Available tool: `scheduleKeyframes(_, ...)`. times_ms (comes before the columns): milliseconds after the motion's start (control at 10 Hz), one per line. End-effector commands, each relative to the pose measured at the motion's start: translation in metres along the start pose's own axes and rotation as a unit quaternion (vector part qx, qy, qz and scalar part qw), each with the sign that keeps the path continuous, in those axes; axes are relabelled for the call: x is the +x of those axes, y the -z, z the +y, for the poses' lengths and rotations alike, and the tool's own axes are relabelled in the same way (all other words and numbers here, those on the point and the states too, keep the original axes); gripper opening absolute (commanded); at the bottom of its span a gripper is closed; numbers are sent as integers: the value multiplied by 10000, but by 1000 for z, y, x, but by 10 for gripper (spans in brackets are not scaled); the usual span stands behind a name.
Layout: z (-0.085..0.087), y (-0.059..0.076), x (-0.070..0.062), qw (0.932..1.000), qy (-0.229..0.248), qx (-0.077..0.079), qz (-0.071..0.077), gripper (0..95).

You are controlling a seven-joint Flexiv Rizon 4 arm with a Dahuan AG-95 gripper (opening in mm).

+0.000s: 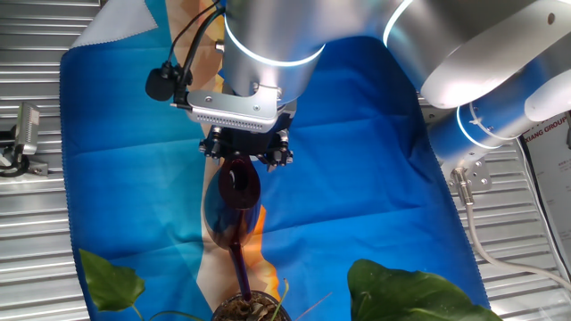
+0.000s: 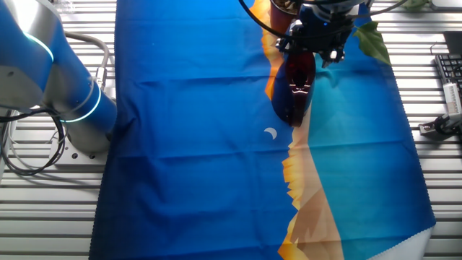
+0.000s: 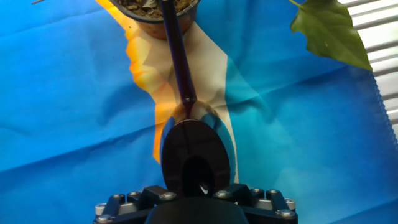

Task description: Water the plant

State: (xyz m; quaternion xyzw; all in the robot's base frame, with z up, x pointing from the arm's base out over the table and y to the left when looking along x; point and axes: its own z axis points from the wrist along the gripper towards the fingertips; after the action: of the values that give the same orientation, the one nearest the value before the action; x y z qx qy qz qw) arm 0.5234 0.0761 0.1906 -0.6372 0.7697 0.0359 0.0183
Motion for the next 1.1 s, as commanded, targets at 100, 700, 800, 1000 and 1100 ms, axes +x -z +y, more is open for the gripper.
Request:
scheduleKeyframes(100,0,0,0,9924,1232,-4,29,760)
scheduleKeyframes(700,-4,-4,-6,9942,1078,-8,35,760)
scheduleKeyframes(800,-4,-4,-6,9945,1049,0,39,760)
scheduleKeyframes(1000,-4,-3,-6,9952,977,1,32,760)
scheduleKeyframes(1100,-4,-4,-6,9952,977,5,36,760)
